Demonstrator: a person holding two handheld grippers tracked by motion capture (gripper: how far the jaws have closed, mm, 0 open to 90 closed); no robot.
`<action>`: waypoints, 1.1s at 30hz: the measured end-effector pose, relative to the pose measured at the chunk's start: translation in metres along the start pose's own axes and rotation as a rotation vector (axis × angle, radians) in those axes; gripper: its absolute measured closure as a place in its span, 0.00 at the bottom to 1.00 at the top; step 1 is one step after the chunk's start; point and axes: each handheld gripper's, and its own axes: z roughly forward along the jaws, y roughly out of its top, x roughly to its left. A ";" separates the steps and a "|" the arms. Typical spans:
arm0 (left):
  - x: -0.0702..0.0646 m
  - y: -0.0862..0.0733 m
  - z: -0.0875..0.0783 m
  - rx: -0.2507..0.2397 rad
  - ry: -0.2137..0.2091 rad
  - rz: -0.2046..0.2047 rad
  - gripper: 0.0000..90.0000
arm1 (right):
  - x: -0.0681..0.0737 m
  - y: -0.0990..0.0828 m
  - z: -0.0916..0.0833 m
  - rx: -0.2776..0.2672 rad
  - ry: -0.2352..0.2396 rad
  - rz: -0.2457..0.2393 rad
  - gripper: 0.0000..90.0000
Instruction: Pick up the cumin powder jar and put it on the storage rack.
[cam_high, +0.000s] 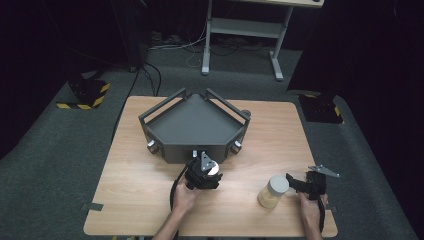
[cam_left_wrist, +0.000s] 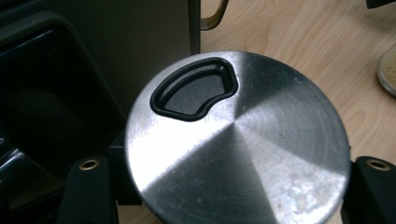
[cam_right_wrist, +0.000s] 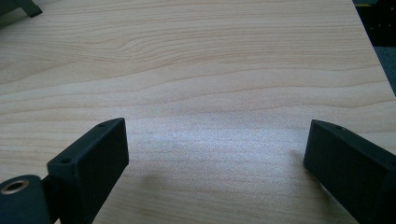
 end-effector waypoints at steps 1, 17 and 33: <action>-0.001 0.001 -0.001 -0.001 -0.002 0.005 0.35 | 0.000 0.000 0.000 0.000 0.000 0.000 0.06; 0.000 0.024 -0.026 0.015 -0.041 0.034 0.36 | 0.000 0.000 0.000 -0.002 0.001 0.001 0.06; 0.015 0.048 -0.056 0.005 -0.072 0.020 0.36 | -0.001 -0.001 0.000 -0.004 0.005 0.004 0.06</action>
